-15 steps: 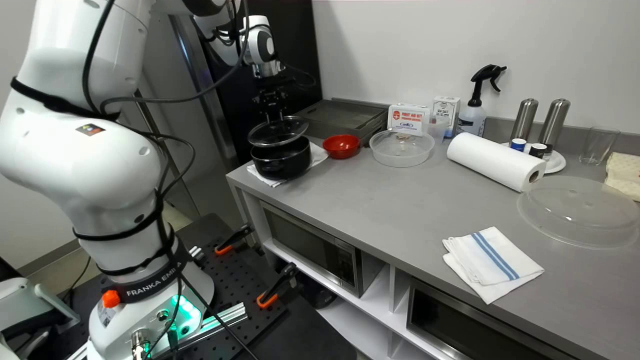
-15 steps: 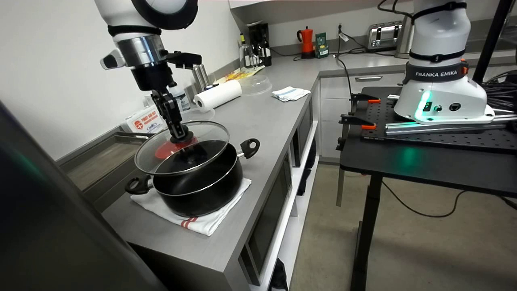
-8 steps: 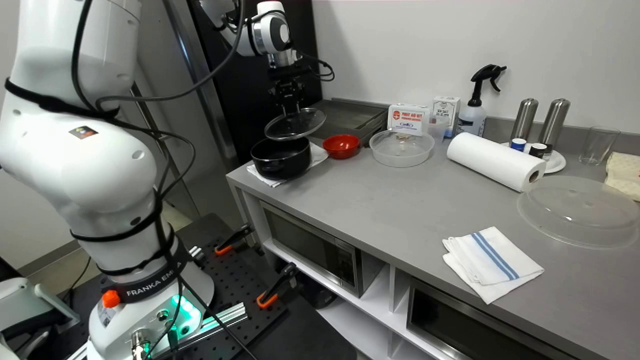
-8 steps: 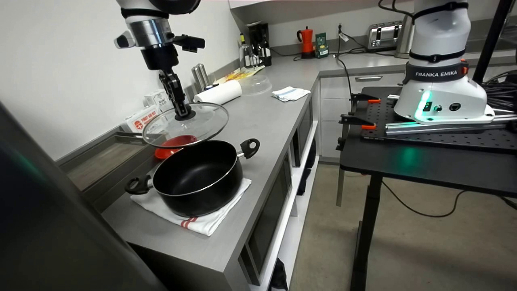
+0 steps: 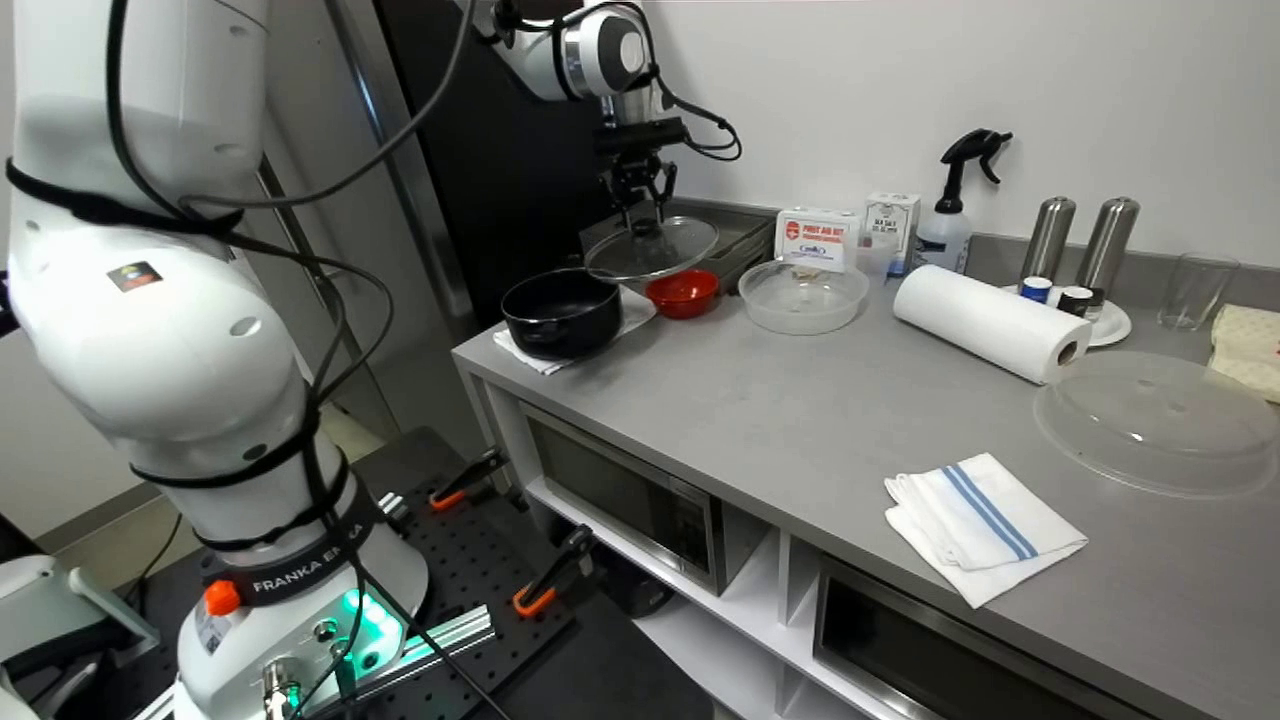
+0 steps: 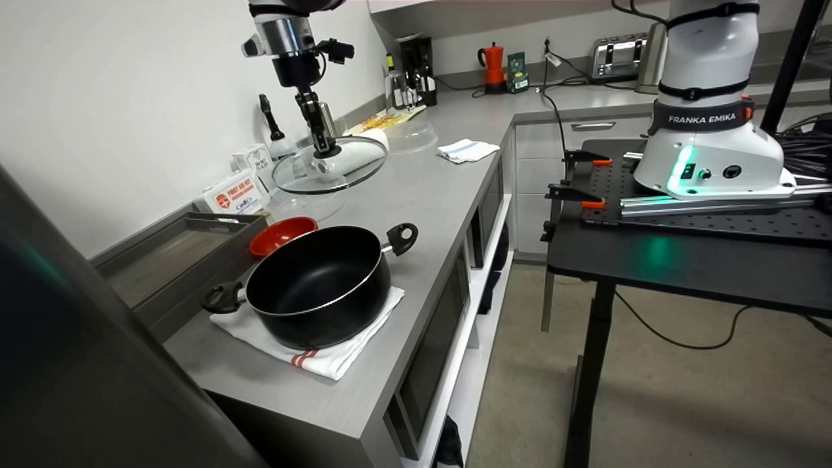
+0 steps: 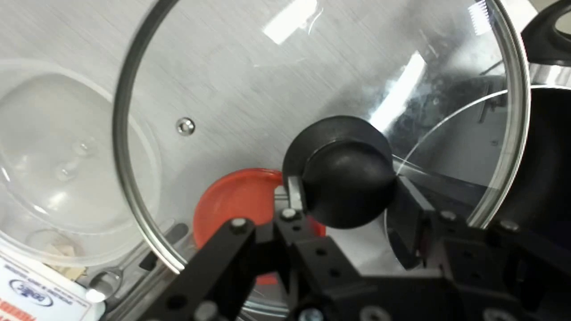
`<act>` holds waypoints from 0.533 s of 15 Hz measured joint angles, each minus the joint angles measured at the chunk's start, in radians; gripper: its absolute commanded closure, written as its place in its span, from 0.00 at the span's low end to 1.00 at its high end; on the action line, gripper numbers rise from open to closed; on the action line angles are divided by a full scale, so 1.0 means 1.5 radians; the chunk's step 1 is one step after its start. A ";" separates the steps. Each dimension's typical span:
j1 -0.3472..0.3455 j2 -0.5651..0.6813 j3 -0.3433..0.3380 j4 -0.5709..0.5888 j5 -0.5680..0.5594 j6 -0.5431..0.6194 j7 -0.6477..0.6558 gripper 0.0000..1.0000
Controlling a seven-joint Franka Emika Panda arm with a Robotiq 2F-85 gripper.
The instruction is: Remove the glass lid from the black pot
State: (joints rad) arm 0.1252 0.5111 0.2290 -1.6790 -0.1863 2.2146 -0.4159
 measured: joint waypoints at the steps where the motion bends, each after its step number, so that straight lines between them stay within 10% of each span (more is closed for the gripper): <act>1: -0.014 -0.007 -0.004 -0.007 0.008 0.000 -0.006 0.75; 8: -0.122 -0.031 -0.036 -0.047 0.093 0.003 -0.076 0.75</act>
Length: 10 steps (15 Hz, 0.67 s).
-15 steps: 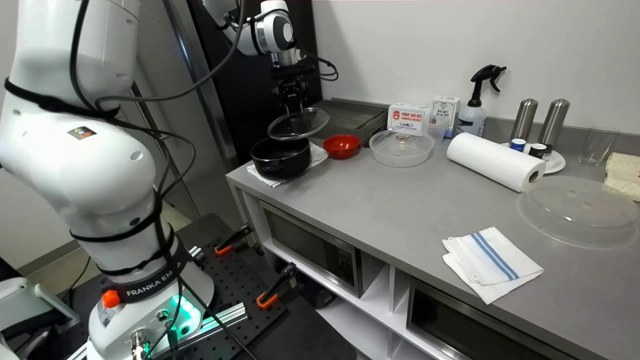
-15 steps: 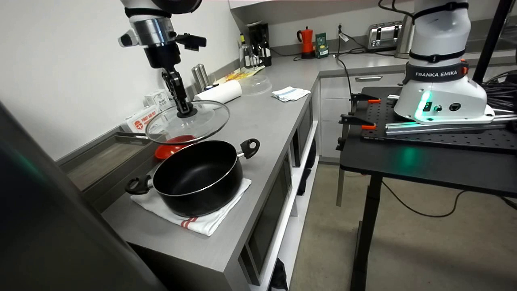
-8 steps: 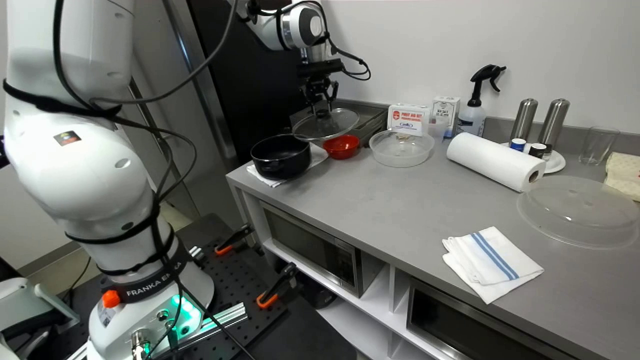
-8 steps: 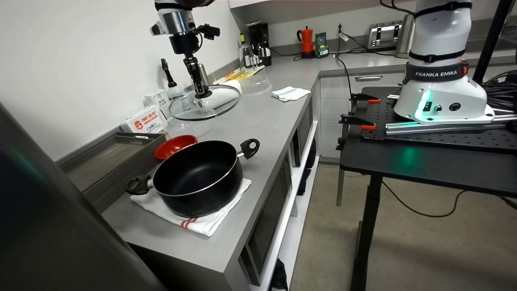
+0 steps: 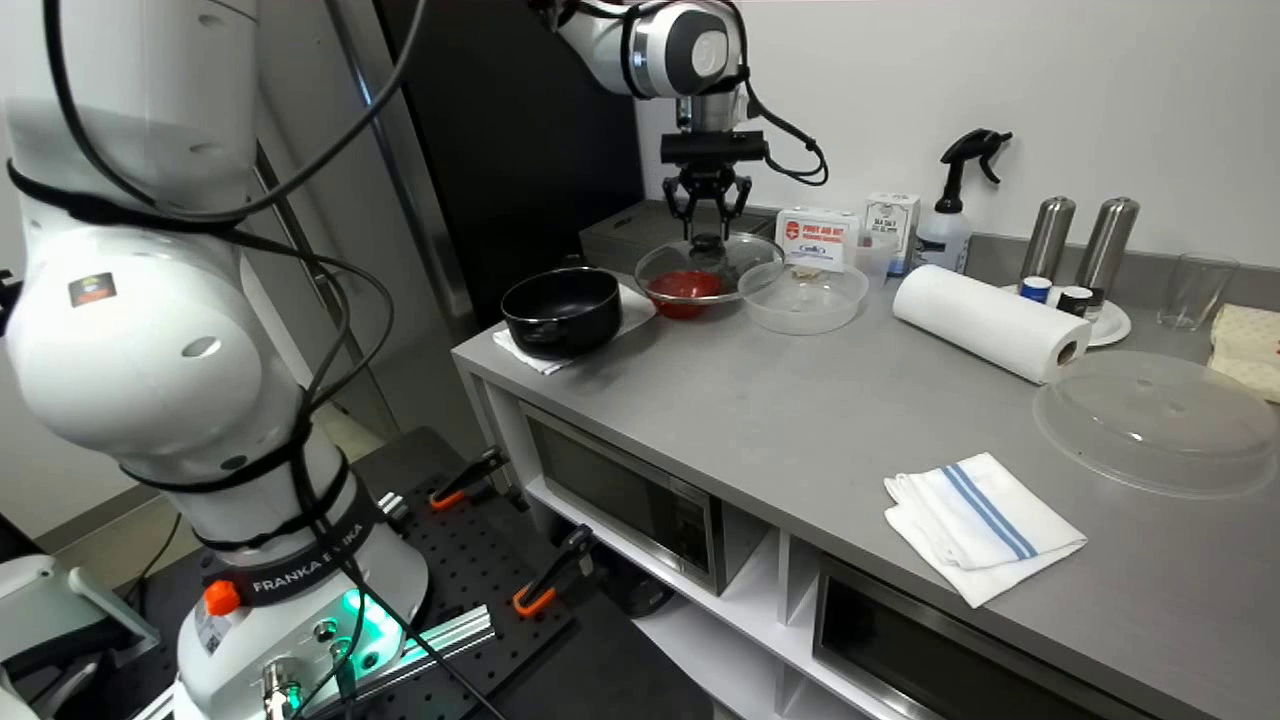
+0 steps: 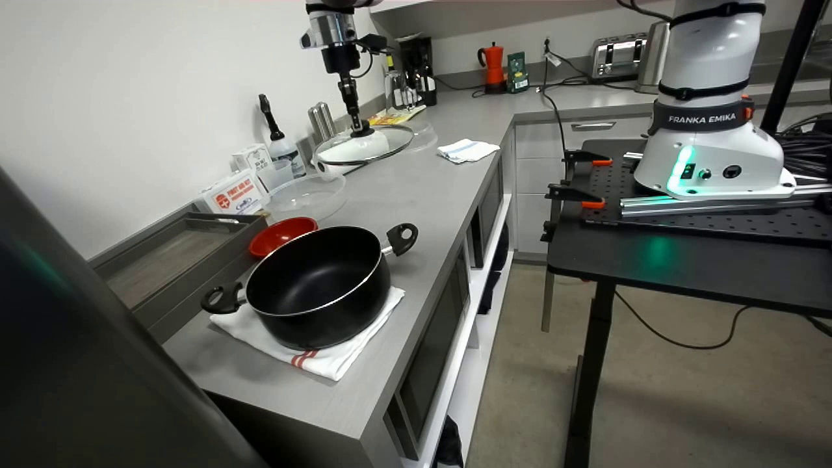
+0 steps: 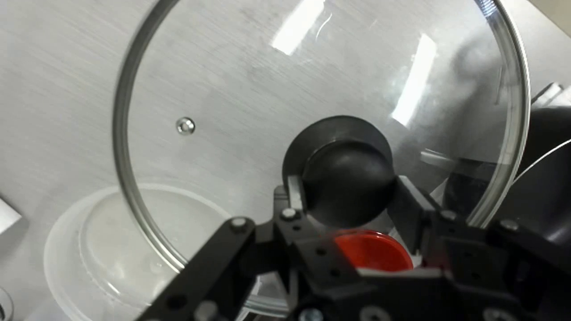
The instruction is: Remove the glass lid from the black pot
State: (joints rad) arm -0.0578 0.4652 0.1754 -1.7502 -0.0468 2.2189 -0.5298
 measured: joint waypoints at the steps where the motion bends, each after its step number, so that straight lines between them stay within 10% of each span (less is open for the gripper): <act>1: -0.014 0.000 -0.004 -0.006 0.012 0.002 -0.012 0.75; 10: -0.100 0.033 -0.032 -0.053 0.098 0.072 -0.063 0.75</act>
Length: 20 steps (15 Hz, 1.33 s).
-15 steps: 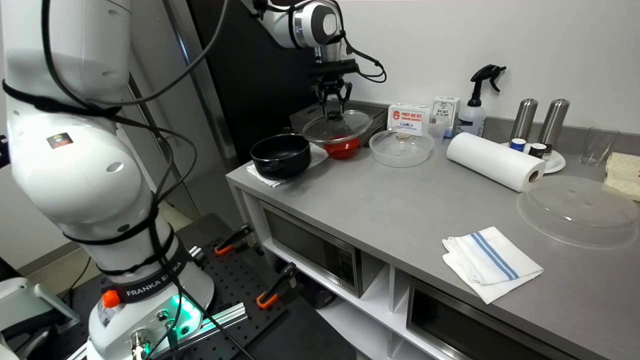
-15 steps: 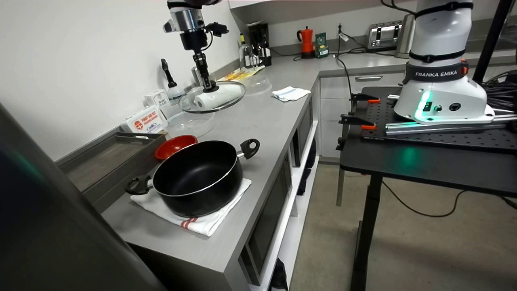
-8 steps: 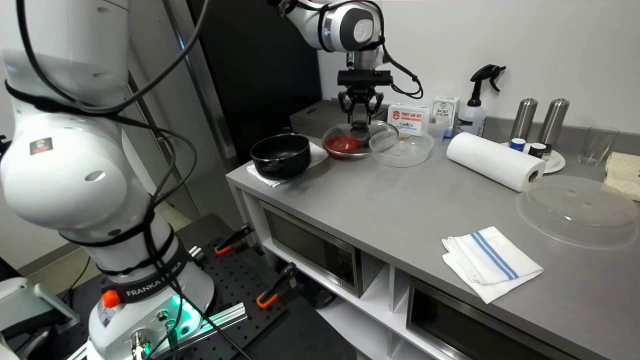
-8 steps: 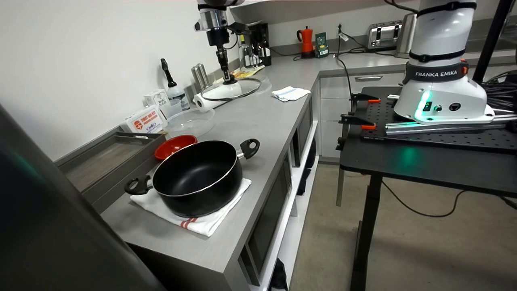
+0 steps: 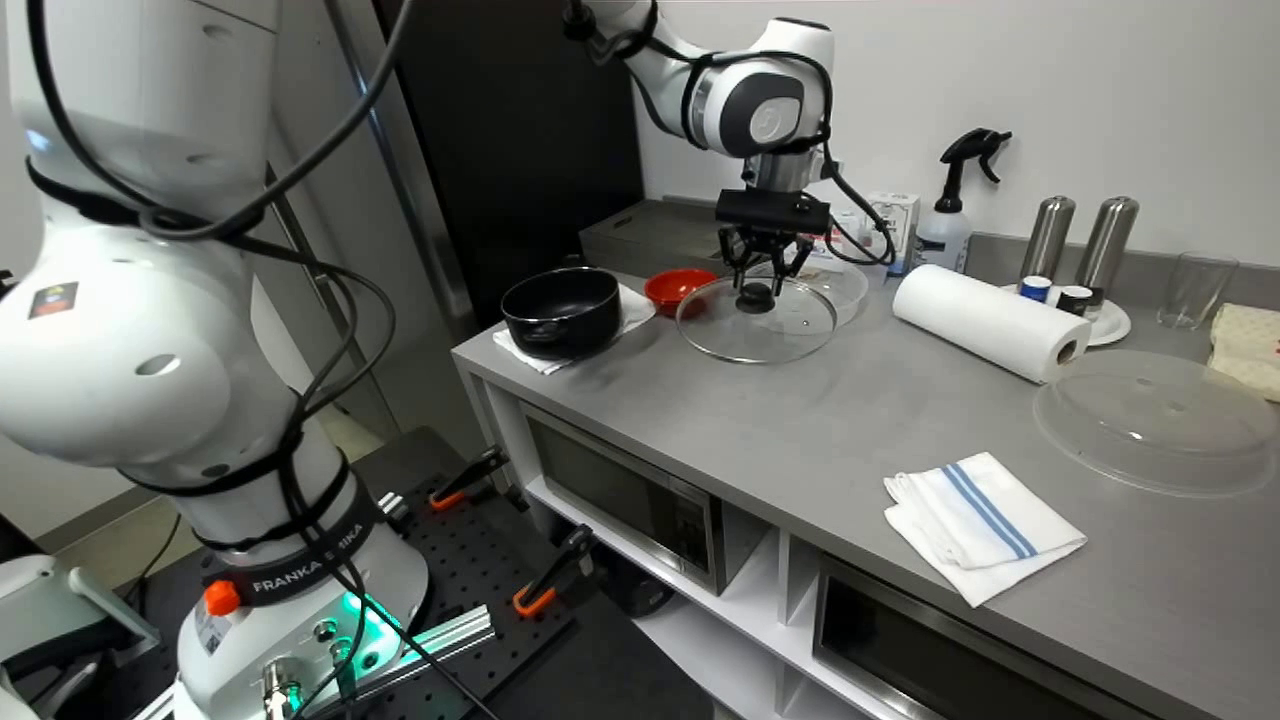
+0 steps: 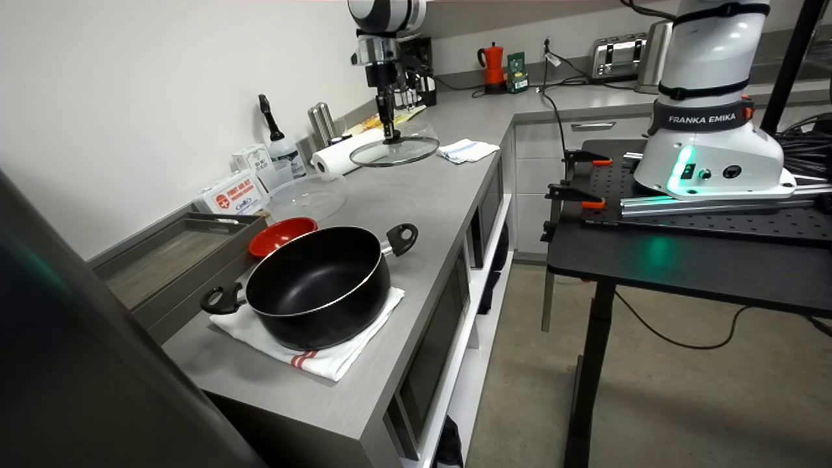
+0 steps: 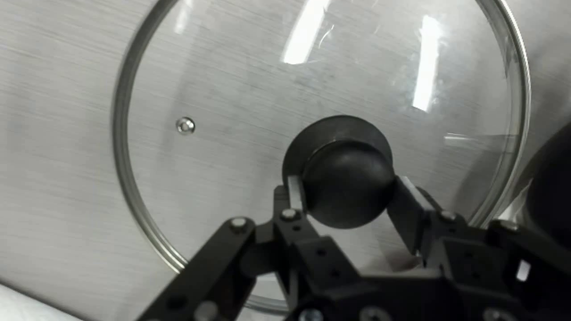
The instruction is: Remove the glass lid from the black pot
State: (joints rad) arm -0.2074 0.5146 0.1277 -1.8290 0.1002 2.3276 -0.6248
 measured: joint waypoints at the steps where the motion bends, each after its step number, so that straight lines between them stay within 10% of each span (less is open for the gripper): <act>1: -0.004 0.010 -0.002 -0.001 0.001 0.016 0.000 0.75; 17: 0.005 0.178 -0.022 0.015 -0.074 0.176 0.051 0.75; 18: 0.006 0.179 -0.022 0.018 -0.078 0.176 0.053 0.41; 20: 0.007 0.180 -0.022 0.020 -0.082 0.176 0.058 0.19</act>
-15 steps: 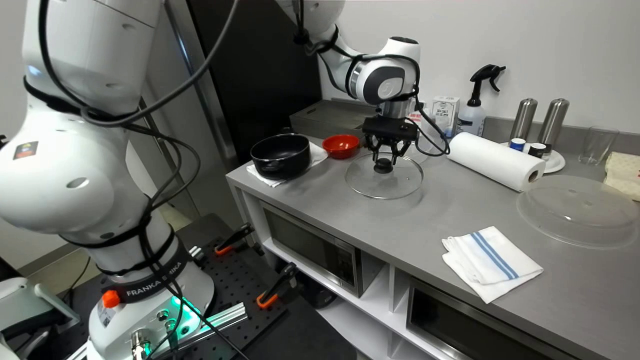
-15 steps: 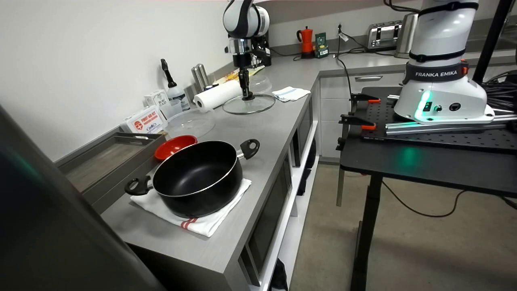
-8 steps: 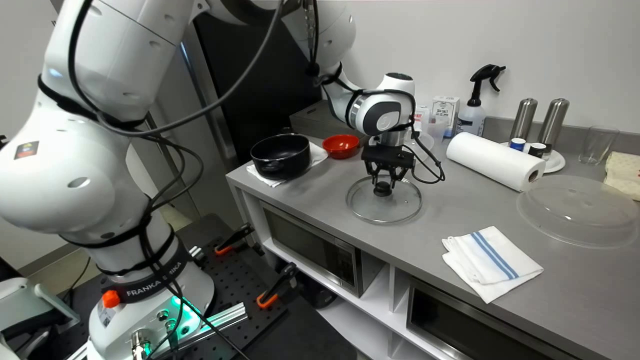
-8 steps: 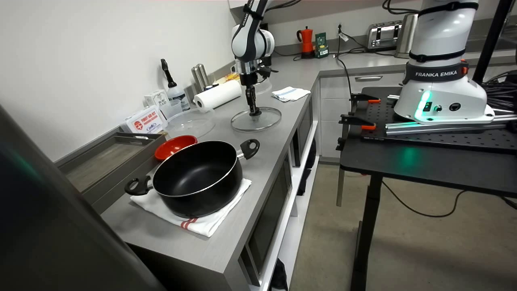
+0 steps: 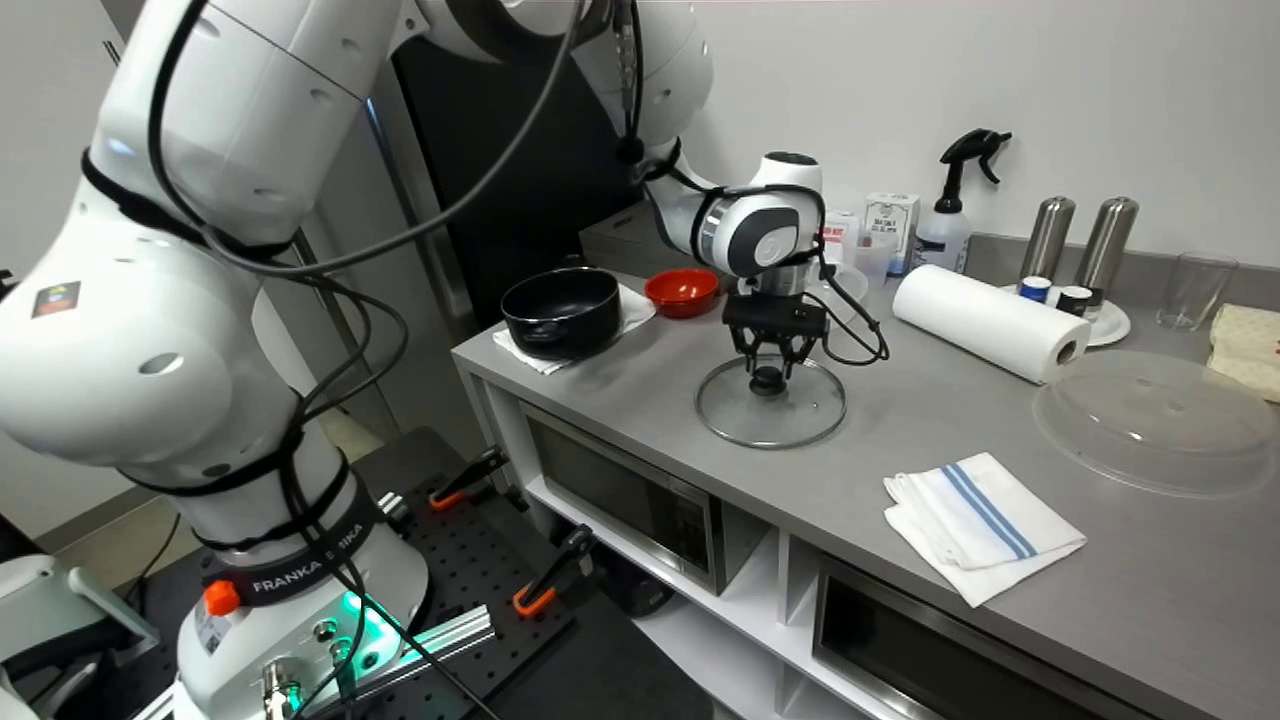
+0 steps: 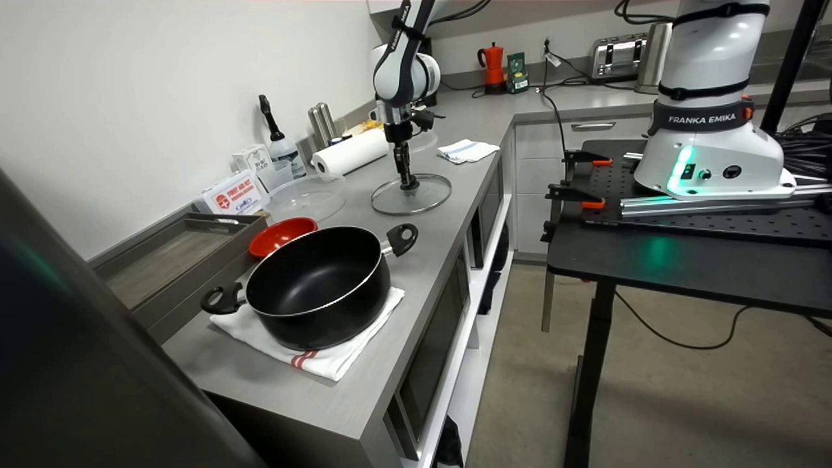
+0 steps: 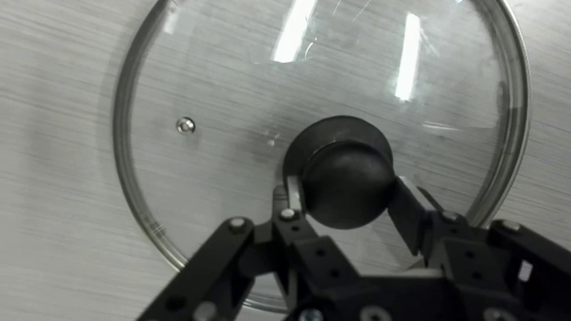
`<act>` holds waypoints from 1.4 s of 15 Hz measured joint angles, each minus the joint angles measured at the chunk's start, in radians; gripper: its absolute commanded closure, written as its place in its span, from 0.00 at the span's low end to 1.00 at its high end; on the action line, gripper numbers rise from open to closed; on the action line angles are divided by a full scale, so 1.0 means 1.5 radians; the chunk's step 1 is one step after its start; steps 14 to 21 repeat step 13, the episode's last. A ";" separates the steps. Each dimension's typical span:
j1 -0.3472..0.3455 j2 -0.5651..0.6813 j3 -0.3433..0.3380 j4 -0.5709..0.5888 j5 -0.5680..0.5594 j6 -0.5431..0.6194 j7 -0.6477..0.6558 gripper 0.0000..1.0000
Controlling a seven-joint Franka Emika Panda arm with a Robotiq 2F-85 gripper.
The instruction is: Remove the glass lid from the black pot
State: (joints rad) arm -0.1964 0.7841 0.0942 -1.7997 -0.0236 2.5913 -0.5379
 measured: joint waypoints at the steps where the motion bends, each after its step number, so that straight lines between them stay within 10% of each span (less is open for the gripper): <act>1: 0.000 0.000 0.000 0.000 -0.001 0.000 0.003 0.12; 21: -0.005 -0.054 0.032 -0.032 -0.002 0.000 0.001 0.00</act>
